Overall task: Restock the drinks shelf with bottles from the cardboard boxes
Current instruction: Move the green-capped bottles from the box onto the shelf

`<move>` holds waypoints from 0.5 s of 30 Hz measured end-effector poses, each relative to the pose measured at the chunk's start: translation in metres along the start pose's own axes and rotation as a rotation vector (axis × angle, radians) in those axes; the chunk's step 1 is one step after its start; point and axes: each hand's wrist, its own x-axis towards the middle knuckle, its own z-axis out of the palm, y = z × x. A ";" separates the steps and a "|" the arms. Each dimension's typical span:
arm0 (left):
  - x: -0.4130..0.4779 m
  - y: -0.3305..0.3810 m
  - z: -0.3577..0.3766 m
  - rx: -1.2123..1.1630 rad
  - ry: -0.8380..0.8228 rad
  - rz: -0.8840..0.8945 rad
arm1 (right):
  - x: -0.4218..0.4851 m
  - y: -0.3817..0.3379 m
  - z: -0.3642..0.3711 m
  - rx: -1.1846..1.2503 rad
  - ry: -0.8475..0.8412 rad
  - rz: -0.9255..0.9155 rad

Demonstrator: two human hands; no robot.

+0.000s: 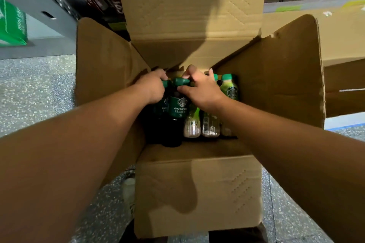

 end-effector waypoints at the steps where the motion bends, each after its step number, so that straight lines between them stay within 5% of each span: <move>1: -0.001 0.000 -0.001 -0.039 0.006 0.011 | 0.000 0.001 0.002 0.073 0.012 0.022; 7: -0.005 0.002 -0.001 -0.275 -0.094 -0.037 | 0.001 0.014 0.017 0.573 0.149 0.118; 15: -0.009 0.002 0.004 -0.294 -0.170 -0.071 | -0.002 0.017 0.020 0.719 0.153 0.177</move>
